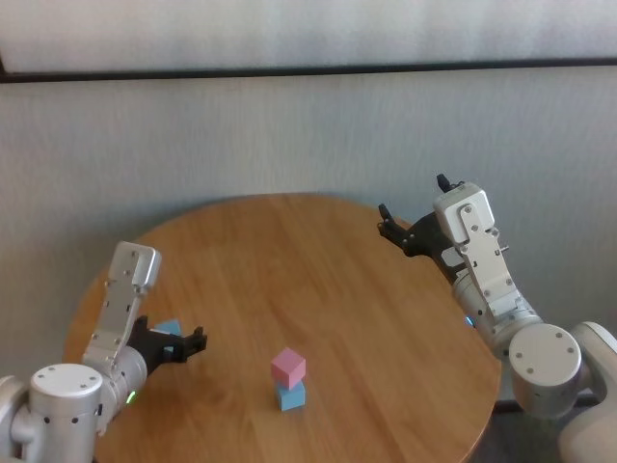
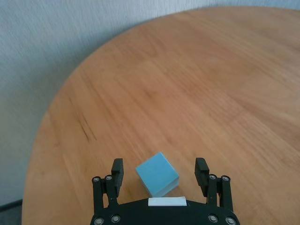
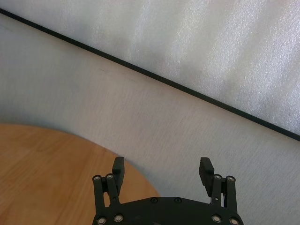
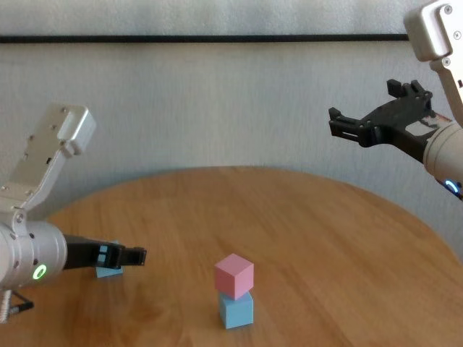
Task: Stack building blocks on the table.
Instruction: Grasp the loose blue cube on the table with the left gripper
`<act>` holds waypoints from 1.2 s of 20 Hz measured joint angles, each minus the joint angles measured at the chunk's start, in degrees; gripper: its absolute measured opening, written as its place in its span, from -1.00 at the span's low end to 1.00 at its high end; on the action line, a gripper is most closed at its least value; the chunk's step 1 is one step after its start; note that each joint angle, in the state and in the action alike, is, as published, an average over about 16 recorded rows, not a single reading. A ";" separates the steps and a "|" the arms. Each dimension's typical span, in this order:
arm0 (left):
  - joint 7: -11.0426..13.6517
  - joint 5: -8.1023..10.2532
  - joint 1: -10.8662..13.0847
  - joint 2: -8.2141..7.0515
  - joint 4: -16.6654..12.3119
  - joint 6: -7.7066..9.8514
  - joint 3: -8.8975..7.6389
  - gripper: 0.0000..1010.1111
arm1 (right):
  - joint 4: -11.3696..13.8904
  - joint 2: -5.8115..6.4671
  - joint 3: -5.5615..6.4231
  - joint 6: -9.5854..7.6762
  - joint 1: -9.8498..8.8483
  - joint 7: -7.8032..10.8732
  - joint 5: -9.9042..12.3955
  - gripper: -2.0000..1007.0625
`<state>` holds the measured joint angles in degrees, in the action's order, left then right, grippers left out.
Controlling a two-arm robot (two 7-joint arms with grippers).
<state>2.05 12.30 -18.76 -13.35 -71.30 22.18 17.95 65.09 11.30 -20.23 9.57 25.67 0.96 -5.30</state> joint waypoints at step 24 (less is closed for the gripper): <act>3.02 0.42 -0.11 1.29 1.12 1.70 -2.94 0.96 | 0.00 0.00 0.00 0.00 0.00 0.00 0.00 0.99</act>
<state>5.07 12.71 -18.87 -12.07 -70.18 23.88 15.01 65.09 11.30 -20.23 9.56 25.67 0.96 -5.30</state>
